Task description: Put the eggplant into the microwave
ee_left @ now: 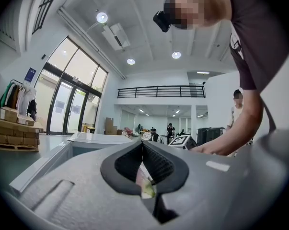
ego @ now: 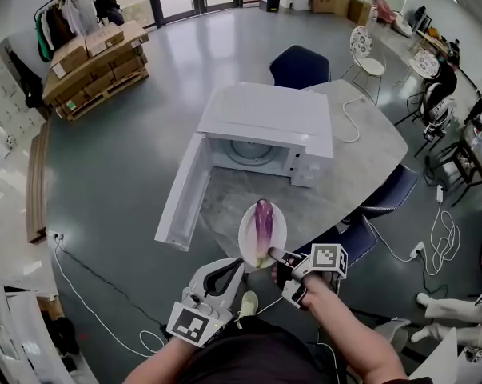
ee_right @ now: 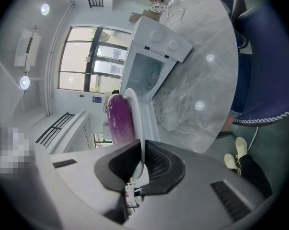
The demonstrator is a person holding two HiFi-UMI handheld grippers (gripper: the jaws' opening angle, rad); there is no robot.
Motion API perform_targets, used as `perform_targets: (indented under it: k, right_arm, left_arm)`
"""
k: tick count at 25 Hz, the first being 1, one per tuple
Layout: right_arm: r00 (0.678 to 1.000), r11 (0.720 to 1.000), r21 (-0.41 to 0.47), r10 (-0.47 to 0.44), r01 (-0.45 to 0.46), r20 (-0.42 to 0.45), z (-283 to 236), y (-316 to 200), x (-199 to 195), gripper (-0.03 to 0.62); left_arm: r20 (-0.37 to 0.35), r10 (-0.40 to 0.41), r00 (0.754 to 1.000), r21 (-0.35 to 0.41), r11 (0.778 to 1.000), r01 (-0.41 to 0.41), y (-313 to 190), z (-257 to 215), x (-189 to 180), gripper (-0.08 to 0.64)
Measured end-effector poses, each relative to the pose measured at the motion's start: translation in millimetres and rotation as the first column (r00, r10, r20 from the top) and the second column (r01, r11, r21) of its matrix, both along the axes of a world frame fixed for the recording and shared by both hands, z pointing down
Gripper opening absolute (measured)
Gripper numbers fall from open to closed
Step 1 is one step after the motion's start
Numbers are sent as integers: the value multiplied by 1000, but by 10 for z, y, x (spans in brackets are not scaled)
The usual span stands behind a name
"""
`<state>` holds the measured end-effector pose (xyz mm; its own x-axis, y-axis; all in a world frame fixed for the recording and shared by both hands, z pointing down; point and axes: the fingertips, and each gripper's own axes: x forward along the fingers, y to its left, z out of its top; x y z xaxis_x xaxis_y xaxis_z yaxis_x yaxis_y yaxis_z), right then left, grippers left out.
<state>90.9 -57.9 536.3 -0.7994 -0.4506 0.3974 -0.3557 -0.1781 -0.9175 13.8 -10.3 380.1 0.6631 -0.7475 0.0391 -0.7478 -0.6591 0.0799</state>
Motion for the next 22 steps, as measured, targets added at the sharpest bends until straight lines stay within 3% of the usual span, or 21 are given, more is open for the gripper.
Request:
perform_targets:
  k: [11, 22]
  right_arm:
    - [996, 996, -11, 91, -91, -25, 279, -946, -112, 18]
    - [972, 971, -44, 234, -235, -27, 1010, -2036, -347, 18]
  left_arm:
    - [-38, 34, 999, -43, 998, -36, -693, 224, -106, 8]
    - [-64, 86, 994, -59, 994, -89, -1384, 724, -255, 8]
